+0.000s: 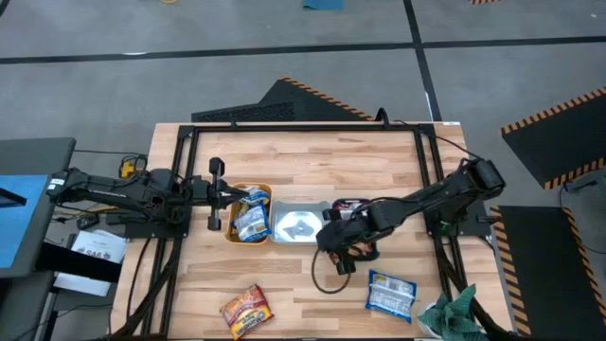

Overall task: Sort Maruchan noodles
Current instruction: Put the top red noodle pack into the white bin

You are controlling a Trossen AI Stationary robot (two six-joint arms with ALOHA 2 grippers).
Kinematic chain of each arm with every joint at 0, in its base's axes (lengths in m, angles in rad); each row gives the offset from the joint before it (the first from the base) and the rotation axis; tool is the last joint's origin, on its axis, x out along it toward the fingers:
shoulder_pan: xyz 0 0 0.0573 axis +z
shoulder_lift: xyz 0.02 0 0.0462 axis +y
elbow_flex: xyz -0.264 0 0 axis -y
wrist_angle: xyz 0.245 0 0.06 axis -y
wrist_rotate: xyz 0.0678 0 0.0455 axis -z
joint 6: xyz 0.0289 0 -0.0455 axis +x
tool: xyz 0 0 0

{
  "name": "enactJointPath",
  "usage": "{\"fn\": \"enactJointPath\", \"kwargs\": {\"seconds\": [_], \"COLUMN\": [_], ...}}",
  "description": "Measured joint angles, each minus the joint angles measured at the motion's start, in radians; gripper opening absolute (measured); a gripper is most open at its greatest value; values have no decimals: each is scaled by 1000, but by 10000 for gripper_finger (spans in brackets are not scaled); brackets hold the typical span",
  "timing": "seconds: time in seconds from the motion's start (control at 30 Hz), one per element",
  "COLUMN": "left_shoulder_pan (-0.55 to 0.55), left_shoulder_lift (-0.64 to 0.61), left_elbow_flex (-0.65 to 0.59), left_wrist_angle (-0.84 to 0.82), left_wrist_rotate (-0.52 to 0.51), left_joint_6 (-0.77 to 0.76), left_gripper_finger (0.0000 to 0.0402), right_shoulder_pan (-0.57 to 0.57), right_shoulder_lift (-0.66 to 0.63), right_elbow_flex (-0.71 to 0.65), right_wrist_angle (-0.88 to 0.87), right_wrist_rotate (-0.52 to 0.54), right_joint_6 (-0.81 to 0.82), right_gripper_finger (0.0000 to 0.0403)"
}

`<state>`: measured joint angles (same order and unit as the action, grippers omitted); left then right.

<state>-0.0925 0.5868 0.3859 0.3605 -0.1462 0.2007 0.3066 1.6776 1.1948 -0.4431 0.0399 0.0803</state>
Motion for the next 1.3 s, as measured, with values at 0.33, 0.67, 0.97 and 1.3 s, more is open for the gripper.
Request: {"fn": "enactJointPath", "kwargs": {"seconds": [0.33,0.67,0.97,1.3], "left_shoulder_pan": [1,1,2,2], "left_shoulder_lift": [36,43,42,42], "left_elbow_flex": [1,1,1,1], "left_wrist_angle": [-5,-3,-4,-6], "left_wrist_rotate": [-41,-65,-68,-70], "left_joint_6": [23,24,24,23], "left_gripper_finger": [0,0,0,0], "right_shoulder_pan": [10,1,58,74], "right_shoulder_lift": [57,46,-37,-21], "right_elbow_flex": [102,89,90,91], "right_wrist_angle": [-322,-370,-369,-526], "right_wrist_rotate": [138,216,343,377], "right_joint_6": [136,175,198,389], "right_gripper_finger": [7,9,9,9]}}
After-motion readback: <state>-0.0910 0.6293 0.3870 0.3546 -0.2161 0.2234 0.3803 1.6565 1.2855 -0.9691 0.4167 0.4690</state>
